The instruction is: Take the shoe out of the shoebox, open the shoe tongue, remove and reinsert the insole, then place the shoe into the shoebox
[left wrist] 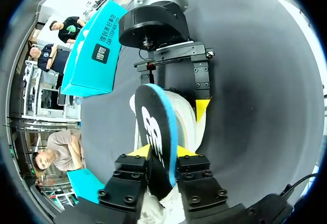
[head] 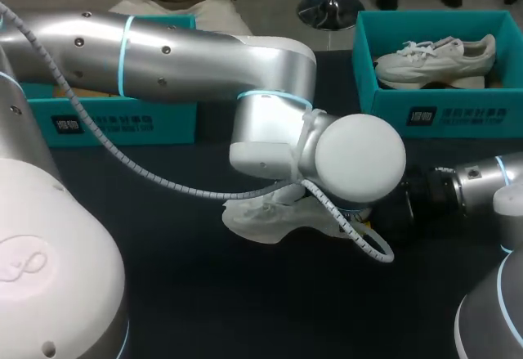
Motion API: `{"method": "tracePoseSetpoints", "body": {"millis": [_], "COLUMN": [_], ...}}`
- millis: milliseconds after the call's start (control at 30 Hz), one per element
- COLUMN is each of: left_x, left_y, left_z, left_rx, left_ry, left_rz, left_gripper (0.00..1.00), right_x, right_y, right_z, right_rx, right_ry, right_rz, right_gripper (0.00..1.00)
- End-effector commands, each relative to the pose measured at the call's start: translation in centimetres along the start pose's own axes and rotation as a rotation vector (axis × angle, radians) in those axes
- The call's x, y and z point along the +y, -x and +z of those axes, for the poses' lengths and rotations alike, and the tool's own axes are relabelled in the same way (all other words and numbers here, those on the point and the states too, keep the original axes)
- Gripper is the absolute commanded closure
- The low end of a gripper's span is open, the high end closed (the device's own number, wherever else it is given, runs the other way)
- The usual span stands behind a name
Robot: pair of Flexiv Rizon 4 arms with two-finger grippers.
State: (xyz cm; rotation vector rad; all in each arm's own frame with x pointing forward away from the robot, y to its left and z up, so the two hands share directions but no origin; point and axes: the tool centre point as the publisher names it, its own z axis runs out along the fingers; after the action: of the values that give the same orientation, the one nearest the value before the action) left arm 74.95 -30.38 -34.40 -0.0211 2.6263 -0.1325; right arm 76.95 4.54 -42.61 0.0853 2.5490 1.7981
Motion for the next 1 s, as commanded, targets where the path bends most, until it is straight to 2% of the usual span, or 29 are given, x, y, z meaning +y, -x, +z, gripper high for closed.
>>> {"method": "tracePoseSetpoints", "body": {"millis": [33, 500, 800, 1000], "left_x": [-0.2, -0.1, -2.2, -3.9], "left_y": [0.1, 0.1, 1.0, 1.7], "left_z": [-0.1, -1.5, -2.0, -3.3], "left_rx": [0.002, 0.008, -0.001, 0.000], "left_ry": [0.002, -0.019, -0.024, -0.064], "left_rz": [-0.005, -0.038, -0.092, -0.123], "left_gripper": [1.00, 1.00, 1.00, 1.00], "right_x": [-0.3, -0.3, -0.3, -0.3], "right_y": [0.0, 0.0, 0.0, 0.0], "right_z": [0.2, 0.2, 0.2, 0.2], "right_rx": [-0.001, -0.001, -0.001, -0.001], "right_ry": [-0.001, -0.001, -0.001, -0.001], "right_rz": [0.000, 0.000, 0.000, 0.000], "right_gripper": [1.00, 1.00, 1.00, 1.00]}}
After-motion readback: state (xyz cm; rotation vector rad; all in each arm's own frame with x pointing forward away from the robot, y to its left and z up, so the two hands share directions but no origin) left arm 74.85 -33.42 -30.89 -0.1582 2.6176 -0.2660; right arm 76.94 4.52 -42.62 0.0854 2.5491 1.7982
